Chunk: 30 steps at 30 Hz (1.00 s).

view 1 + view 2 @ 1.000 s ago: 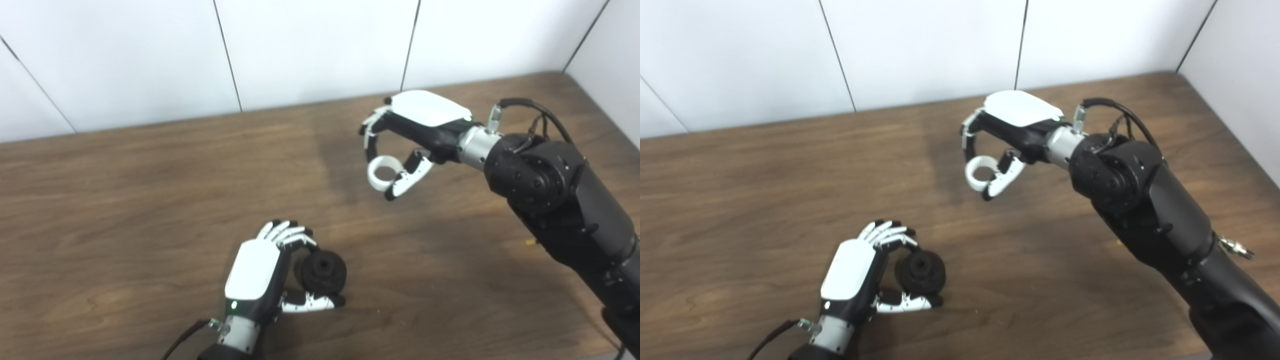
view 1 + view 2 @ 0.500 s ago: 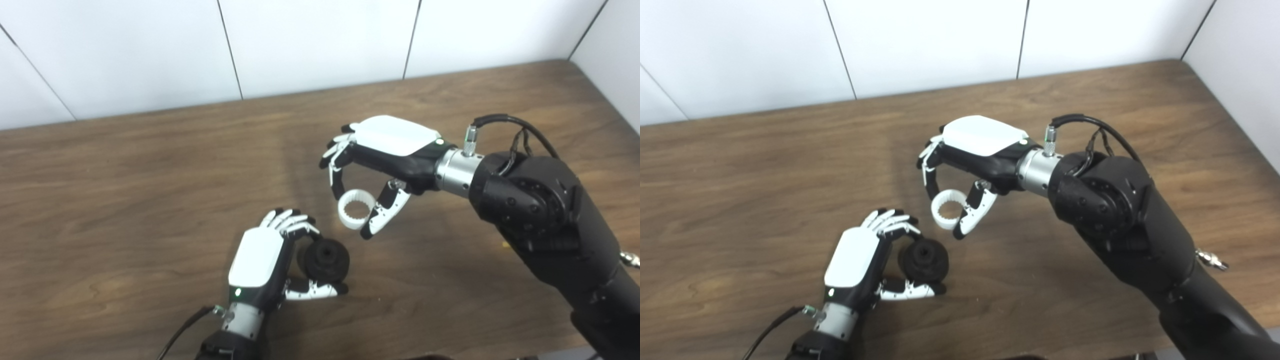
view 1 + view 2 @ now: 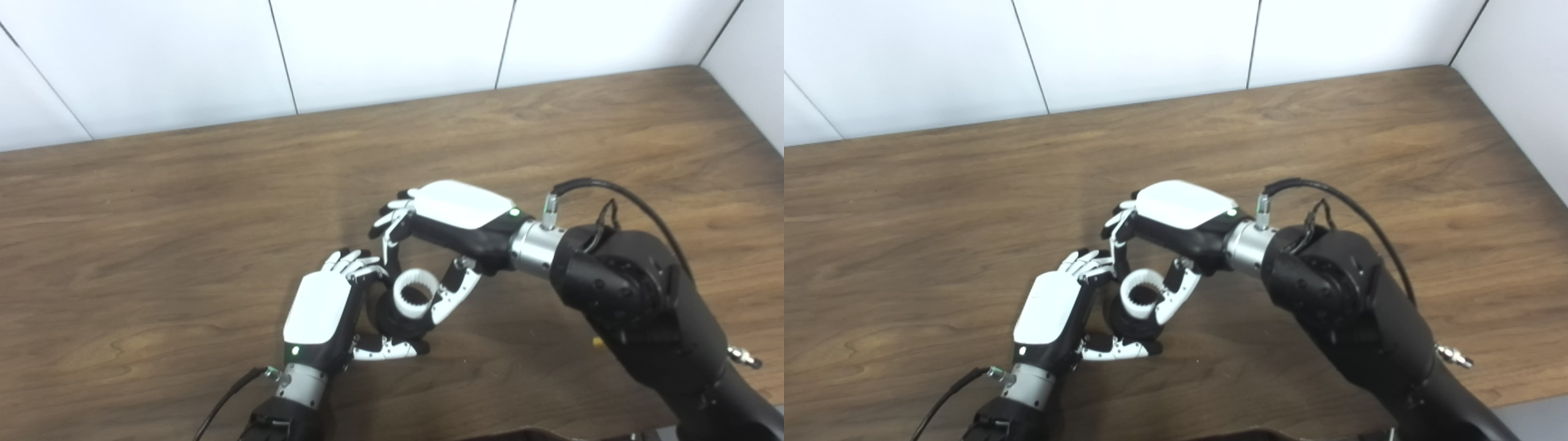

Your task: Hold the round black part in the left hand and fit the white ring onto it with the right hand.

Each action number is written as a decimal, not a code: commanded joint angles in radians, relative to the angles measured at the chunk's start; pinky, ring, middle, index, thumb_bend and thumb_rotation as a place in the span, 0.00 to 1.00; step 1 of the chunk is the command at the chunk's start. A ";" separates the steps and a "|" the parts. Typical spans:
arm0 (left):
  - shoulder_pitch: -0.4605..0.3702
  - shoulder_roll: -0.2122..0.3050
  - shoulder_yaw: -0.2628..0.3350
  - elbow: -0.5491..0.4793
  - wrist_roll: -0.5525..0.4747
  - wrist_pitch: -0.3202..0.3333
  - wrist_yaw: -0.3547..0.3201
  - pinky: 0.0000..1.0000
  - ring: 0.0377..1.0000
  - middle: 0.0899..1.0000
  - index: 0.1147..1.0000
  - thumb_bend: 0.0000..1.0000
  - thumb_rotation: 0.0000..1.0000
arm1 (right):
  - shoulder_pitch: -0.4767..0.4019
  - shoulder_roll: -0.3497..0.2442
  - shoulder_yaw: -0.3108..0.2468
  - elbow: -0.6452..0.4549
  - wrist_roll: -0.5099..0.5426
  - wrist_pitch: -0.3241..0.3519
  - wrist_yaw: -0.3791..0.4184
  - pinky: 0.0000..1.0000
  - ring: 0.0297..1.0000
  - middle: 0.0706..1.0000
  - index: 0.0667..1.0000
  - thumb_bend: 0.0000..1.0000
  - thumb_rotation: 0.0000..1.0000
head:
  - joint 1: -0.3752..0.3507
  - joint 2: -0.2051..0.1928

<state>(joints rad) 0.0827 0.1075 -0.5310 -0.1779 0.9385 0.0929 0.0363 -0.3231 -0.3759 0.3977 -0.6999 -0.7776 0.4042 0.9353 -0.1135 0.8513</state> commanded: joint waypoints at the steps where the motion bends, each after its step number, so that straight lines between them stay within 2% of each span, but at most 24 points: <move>1: 0.024 0.004 -0.024 0.030 0.005 0.031 -0.084 0.93 0.85 0.74 0.42 0.52 0.05 | -0.013 0.007 -0.005 -0.006 -0.015 -0.037 -0.041 1.00 0.93 0.84 0.45 0.52 0.14 | 0.000 0.003; 10: 0.021 0.002 -0.031 0.023 0.017 0.039 -0.090 0.92 0.84 0.75 0.42 0.52 0.05 | 0.004 0.032 -0.002 0.041 -0.028 -0.088 -0.077 1.00 0.94 0.85 0.45 0.52 0.14 | 0.005 0.006; 20: 0.022 -0.002 -0.029 0.014 0.013 0.045 -0.097 0.92 0.85 0.74 0.42 0.52 0.05 | 0.022 0.029 -0.006 0.075 -0.043 -0.146 -0.115 1.00 0.93 0.84 0.45 0.52 0.14 | 0.009 0.008; 30: 0.025 -0.003 -0.029 0.011 0.010 0.042 -0.092 0.92 0.84 0.74 0.42 0.52 0.05 | 0.031 0.033 -0.011 0.091 -0.055 -0.169 -0.127 1.00 0.93 0.84 0.45 0.52 0.14 | 0.009 0.013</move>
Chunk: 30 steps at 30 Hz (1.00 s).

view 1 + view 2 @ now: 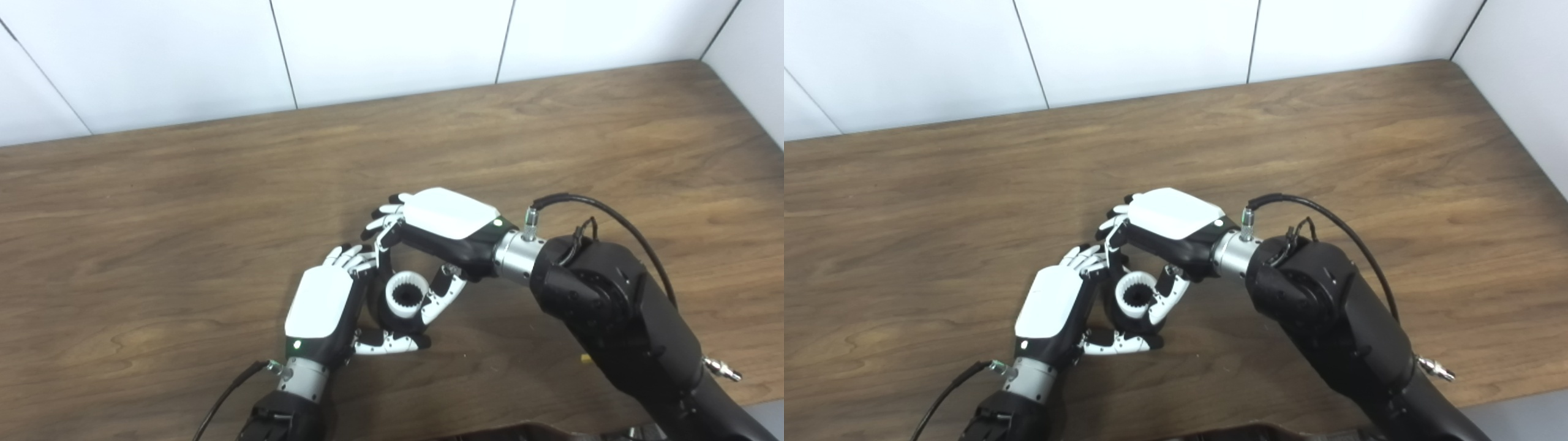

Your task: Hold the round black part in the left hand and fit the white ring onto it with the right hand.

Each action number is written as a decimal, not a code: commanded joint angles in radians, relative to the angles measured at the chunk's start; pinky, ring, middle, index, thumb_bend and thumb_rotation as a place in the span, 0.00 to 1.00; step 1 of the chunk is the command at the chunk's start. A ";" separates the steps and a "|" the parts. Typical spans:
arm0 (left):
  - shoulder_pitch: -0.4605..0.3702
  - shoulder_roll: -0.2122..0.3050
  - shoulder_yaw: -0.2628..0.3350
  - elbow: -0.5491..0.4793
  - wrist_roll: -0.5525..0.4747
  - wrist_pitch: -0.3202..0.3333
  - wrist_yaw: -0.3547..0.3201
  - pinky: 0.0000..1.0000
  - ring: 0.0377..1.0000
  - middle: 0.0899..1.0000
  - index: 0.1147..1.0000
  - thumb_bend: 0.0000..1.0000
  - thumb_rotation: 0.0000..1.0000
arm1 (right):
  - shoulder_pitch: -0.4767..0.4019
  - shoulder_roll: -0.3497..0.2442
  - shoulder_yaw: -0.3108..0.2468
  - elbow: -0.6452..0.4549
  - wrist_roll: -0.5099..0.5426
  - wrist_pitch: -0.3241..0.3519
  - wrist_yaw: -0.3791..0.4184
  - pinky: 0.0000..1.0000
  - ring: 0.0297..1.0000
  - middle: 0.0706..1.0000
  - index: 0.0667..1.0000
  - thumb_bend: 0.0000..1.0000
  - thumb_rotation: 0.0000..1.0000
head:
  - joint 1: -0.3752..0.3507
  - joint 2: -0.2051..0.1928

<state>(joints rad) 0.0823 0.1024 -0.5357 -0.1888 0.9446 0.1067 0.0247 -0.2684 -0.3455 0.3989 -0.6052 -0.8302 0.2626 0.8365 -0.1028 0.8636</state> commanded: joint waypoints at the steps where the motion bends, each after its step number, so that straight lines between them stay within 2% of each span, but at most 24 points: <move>1: 0.025 0.002 -0.025 0.023 0.006 0.028 -0.079 0.92 0.85 0.74 0.42 0.52 0.05 | -0.022 0.002 -0.012 -0.002 -0.003 -0.027 -0.028 1.00 0.93 0.84 0.45 0.52 0.14 | -0.001 0.001; 16: 0.024 0.001 -0.030 0.012 0.007 0.035 -0.088 0.92 0.84 0.74 0.42 0.52 0.05 | -0.010 0.002 -0.020 0.020 0.008 -0.050 -0.047 1.00 0.93 0.84 0.45 0.52 0.14 | 0.002 0.012; 30: 0.019 -0.003 -0.037 0.011 0.009 0.046 -0.093 0.92 0.84 0.75 0.42 0.52 0.05 | -0.013 0.029 -0.011 0.033 0.007 -0.056 -0.052 1.00 0.94 0.85 0.45 0.52 0.14 | 0.001 0.015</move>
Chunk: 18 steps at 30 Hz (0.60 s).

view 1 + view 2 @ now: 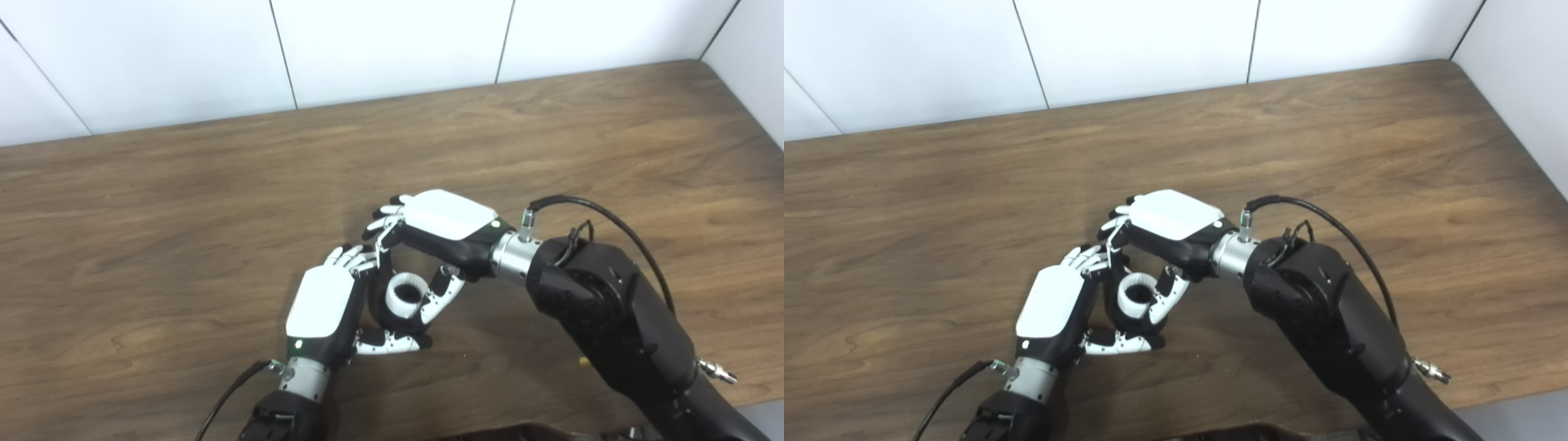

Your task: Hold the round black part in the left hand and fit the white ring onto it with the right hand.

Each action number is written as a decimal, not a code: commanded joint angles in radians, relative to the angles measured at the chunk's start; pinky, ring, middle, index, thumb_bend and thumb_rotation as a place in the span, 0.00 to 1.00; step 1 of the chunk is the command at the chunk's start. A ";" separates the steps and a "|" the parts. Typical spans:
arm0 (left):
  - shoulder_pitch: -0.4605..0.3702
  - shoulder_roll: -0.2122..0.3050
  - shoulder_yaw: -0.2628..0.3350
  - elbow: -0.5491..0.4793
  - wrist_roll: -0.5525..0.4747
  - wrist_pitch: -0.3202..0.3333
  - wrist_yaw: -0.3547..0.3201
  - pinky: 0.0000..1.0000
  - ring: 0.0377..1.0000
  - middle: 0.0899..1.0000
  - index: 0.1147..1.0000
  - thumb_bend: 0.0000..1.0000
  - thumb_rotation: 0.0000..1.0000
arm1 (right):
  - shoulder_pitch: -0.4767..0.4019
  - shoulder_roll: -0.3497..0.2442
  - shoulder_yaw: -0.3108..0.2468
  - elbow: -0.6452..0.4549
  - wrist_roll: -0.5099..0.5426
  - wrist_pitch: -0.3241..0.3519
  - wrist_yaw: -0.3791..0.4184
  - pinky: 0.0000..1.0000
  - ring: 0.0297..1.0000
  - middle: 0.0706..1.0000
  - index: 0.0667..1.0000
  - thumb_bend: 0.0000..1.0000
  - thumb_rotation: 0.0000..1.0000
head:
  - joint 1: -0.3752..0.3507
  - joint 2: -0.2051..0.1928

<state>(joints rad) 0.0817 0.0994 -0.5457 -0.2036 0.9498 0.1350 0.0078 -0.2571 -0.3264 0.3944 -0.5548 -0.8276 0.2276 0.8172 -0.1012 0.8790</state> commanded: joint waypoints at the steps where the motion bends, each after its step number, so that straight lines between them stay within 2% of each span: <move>1: 0.019 -0.001 -0.027 0.026 0.003 0.017 -0.075 0.92 0.84 0.75 0.42 0.52 0.05 | -0.025 0.012 -0.005 -0.019 0.004 -0.022 -0.031 1.00 0.94 0.85 0.45 0.52 0.14 | 0.000 0.001; 18: 0.013 -0.003 -0.030 0.026 0.016 0.021 -0.082 0.91 0.84 0.75 0.42 0.52 0.05 | -0.023 0.008 -0.005 -0.022 -0.004 -0.016 -0.018 1.00 0.92 0.84 0.45 0.52 0.15 | 0.001 0.004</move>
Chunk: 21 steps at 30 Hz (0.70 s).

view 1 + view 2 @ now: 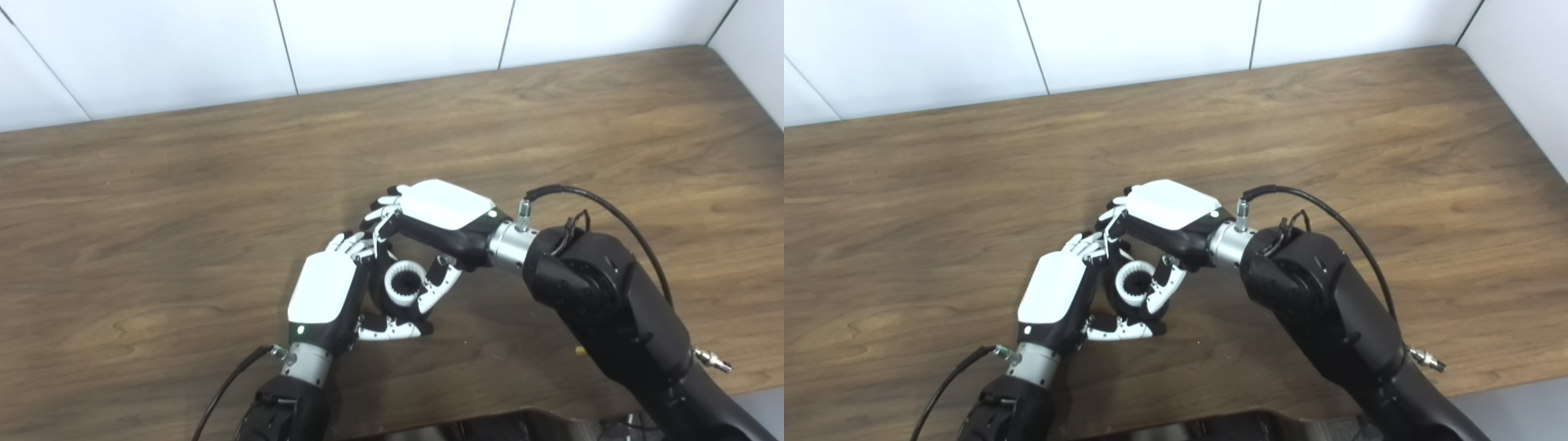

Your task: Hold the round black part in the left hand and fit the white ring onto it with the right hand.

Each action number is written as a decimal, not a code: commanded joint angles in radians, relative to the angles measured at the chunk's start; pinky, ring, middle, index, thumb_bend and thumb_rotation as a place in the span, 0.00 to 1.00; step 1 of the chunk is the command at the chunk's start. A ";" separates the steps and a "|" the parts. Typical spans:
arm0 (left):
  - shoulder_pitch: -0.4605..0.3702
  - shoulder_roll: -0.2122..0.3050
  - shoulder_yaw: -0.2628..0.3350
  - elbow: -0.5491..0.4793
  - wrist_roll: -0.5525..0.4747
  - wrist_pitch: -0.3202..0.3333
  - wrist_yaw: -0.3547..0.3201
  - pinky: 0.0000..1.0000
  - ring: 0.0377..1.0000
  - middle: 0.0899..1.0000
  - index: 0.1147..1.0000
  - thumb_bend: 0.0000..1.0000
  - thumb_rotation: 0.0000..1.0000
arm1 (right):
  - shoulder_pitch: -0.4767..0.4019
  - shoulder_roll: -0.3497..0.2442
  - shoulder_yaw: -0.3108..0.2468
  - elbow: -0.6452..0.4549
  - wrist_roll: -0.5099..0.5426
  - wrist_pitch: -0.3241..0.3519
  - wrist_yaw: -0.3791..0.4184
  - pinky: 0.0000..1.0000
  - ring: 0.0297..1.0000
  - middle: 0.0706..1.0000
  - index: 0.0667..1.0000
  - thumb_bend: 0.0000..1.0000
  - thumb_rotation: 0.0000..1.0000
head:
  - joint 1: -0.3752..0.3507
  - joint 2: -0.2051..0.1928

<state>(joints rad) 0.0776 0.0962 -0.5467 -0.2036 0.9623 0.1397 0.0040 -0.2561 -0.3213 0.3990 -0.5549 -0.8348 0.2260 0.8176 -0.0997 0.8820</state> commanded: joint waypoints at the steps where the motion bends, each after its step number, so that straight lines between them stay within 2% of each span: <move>1: 0.016 0.001 -0.029 0.026 0.006 0.017 -0.078 0.91 0.84 0.74 0.42 0.52 0.05 | -0.025 0.003 -0.011 -0.022 0.003 -0.010 -0.015 1.00 0.92 0.84 0.45 0.52 0.15 | 0.000 0.001; 5: 0.018 0.001 -0.027 0.026 0.000 0.015 -0.078 0.91 0.84 0.74 0.42 0.52 0.05 | -0.033 -0.003 -0.015 -0.035 -0.015 0.006 0.012 1.00 0.94 0.86 0.46 0.52 0.16 | 0.000 0.001; 6: 0.018 0.001 -0.027 0.026 -0.003 0.014 -0.079 0.91 0.84 0.74 0.42 0.52 0.05 | -0.034 -0.003 -0.018 -0.038 -0.015 0.008 0.015 1.00 0.95 0.87 0.57 0.68 0.26 | 0.000 0.001; 7: 0.018 0.001 -0.027 0.026 -0.004 0.013 -0.079 0.92 0.84 0.74 0.42 0.52 0.05 | -0.035 -0.003 -0.020 -0.040 -0.015 0.009 0.017 1.00 0.97 0.90 0.66 0.80 0.33 | 0.000 0.001; 10: 0.017 0.001 -0.026 0.031 -0.007 0.009 -0.074 0.92 0.85 0.75 0.42 0.52 0.05 | -0.038 -0.004 -0.028 -0.047 -0.021 0.007 0.021 1.00 1.00 0.94 0.76 0.93 0.39 | -0.006 0.001; 14: 0.014 -0.001 -0.026 0.031 -0.003 0.017 -0.081 0.92 0.85 0.75 0.42 0.52 0.05 | -0.041 -0.005 -0.038 -0.054 -0.024 0.003 0.022 1.00 1.00 0.99 0.82 0.99 0.41 | -0.007 0.001; 21: 0.010 -0.001 -0.025 0.035 0.000 0.014 -0.077 0.92 0.84 0.74 0.42 0.52 0.05 | -0.047 -0.005 -0.052 -0.070 -0.036 0.006 0.028 1.00 1.00 1.00 0.89 1.00 0.42 | -0.008 0.000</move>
<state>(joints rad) 0.0728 0.0938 -0.5473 -0.2035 0.9619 0.1399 -0.0053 -0.2653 -0.3262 0.3642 -0.5856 -0.8650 0.2332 0.8538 -0.1074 0.8805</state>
